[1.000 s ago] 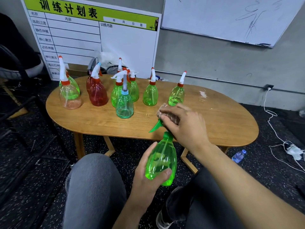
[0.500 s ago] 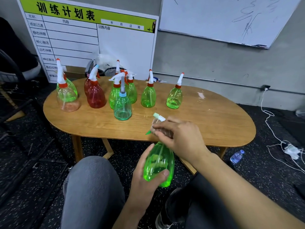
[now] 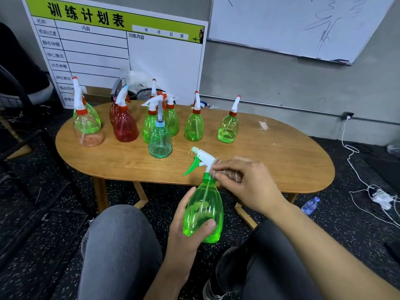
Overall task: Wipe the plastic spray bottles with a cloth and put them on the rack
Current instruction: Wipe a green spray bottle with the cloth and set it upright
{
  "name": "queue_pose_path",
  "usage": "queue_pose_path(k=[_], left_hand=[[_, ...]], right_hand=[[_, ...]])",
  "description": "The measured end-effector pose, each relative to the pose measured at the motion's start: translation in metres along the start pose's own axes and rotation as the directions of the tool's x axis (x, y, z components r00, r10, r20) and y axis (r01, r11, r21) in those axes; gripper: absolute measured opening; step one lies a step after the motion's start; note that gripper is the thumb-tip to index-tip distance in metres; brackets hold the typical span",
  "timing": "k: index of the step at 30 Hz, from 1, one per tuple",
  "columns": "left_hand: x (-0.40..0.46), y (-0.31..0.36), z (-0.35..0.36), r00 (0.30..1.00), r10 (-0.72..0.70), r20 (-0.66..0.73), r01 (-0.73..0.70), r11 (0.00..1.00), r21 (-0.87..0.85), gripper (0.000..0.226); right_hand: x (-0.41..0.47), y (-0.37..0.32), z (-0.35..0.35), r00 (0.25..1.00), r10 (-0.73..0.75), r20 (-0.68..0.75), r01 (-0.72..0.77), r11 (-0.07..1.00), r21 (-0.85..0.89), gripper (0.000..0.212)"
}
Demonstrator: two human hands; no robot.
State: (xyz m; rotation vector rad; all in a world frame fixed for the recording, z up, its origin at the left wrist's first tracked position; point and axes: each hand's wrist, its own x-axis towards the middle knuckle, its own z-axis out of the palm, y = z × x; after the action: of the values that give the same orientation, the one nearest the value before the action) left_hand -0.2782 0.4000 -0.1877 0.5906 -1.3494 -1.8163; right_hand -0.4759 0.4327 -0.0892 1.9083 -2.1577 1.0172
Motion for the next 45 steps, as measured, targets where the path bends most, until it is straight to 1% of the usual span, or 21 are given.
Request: queue_pose_path(k=[2, 5, 8, 10, 12, 13, 15, 16, 18, 21, 26, 30, 31, 32, 33, 35, 36, 39, 42, 44, 45], left_hand=[[0.001, 0.000, 0.000, 1.000, -0.001, 0.003, 0.001, 1.000, -0.009, 0.081], [0.000, -0.001, 0.000, 1.000, -0.006, 0.017, 0.006, 1.000, -0.004, 0.080], [0.000, 0.000, 0.000, 1.000, 0.005, 0.012, -0.005, 1.000, 0.000, 0.081], [0.000, 0.000, 0.001, 1.000, 0.009, 0.018, -0.009, 1.000, 0.004, 0.080], [-0.001, 0.000, 0.002, 0.999, 0.003, 0.033, -0.004, 1.000, 0.008, 0.080], [-0.002, 0.000, 0.002, 0.999, 0.002, 0.039, -0.002, 1.000, 0.011, 0.081], [-0.002, 0.001, 0.001, 0.999, 0.005, 0.048, -0.006, 1.000, 0.013, 0.083], [-0.002, 0.001, 0.001, 0.999, 0.007, 0.052, -0.008, 1.000, 0.015, 0.083], [-0.002, 0.001, 0.001, 0.998, 0.007, 0.061, -0.008, 1.000, 0.025, 0.082], [-0.003, 0.001, 0.001, 0.998, 0.008, 0.060, -0.010, 0.999, 0.032, 0.080], [-0.002, 0.000, 0.000, 1.000, 0.005, -0.008, -0.005, 1.000, 0.017, 0.084], [-0.002, 0.001, 0.000, 1.000, -0.003, -0.012, 0.003, 1.000, 0.004, 0.084], [-0.002, 0.001, 0.001, 1.000, -0.007, -0.004, 0.007, 1.000, 0.003, 0.085], [-0.002, 0.001, 0.002, 1.000, -0.009, 0.002, 0.009, 1.000, 0.003, 0.085], [-0.002, 0.001, 0.002, 1.000, -0.008, 0.007, 0.008, 1.000, 0.001, 0.084], [-0.002, 0.001, 0.003, 1.000, 0.002, 0.031, -0.002, 1.000, 0.004, 0.083], [-0.002, 0.001, 0.004, 0.999, 0.008, 0.045, -0.009, 1.000, 0.011, 0.083], [-0.004, 0.001, 0.004, 0.999, 0.016, 0.047, -0.017, 0.999, 0.027, 0.083], [-0.001, -0.001, 0.000, 0.999, 0.035, -0.024, -0.035, 0.999, 0.006, 0.083], [0.002, -0.003, -0.002, 0.996, 0.033, -0.080, -0.035, 0.999, -0.021, 0.080], [0.002, -0.004, -0.001, 0.995, 0.031, -0.096, -0.034, 0.999, -0.030, 0.079]], right_hand=[[-0.001, 0.000, 0.000, 1.000, -0.016, 0.014, 0.016, 1.000, 0.002, 0.031], [0.000, 0.002, -0.004, 0.998, 0.016, -0.065, -0.017, 1.000, -0.015, 0.028], [-0.003, -0.008, -0.001, 0.992, -0.117, 0.057, 0.118, 0.993, -0.023, 0.034], [-0.001, -0.010, 0.001, 0.985, -0.143, 0.092, 0.151, 0.985, -0.085, 0.037], [0.006, -0.007, -0.003, 0.994, -0.109, 0.003, 0.108, 0.985, -0.136, 0.036], [0.011, -0.006, -0.006, 0.996, -0.068, -0.061, 0.061, 0.992, -0.113, 0.034], [0.022, -0.007, -0.011, 0.985, 0.040, -0.168, -0.030, 0.998, 0.059, 0.028], [0.028, -0.009, -0.013, 0.979, 0.084, -0.185, -0.057, 0.987, 0.151, 0.025], [0.039, -0.013, -0.012, 0.984, 0.142, -0.111, -0.110, 0.961, 0.255, 0.024], [0.044, -0.012, -0.004, 0.990, 0.136, 0.024, -0.138, 0.967, 0.212, 0.023], [0.033, -0.001, 0.003, 0.966, 0.225, 0.124, -0.248, 0.945, 0.214, 0.019], [0.034, 0.008, -0.016, 0.895, 0.325, 0.306, -0.378, 0.917, 0.131, 0.011], [0.037, 0.009, -0.023, 0.884, 0.337, 0.324, -0.392, 0.913, 0.117, 0.010], [0.039, 0.008, -0.029, 0.892, 0.334, 0.303, -0.384, 0.915, 0.122, 0.007], [0.042, 0.007, -0.033, 0.916, 0.318, 0.244, -0.358, 0.923, 0.142, 0.006], [0.046, 0.000, -0.031, 0.955, 0.278, 0.107, -0.296, 0.926, 0.235, 0.010], [0.047, -0.005, -0.027, 0.964, 0.257, 0.075, -0.268, 0.926, 0.266, 0.013], [0.045, -0.013, -0.007, 0.983, 0.178, 0.047, -0.184, 0.967, 0.178, 0.018], [0.037, -0.008, 0.001, 0.975, 0.208, 0.076, -0.216, 0.968, 0.129, 0.020], [0.029, -0.003, 0.005, 0.972, 0.222, 0.081, -0.225, 0.974, 0.035, 0.019], [0.022, 0.000, 0.007, 0.973, 0.224, 0.054, -0.224, 0.974, -0.004, 0.018]])
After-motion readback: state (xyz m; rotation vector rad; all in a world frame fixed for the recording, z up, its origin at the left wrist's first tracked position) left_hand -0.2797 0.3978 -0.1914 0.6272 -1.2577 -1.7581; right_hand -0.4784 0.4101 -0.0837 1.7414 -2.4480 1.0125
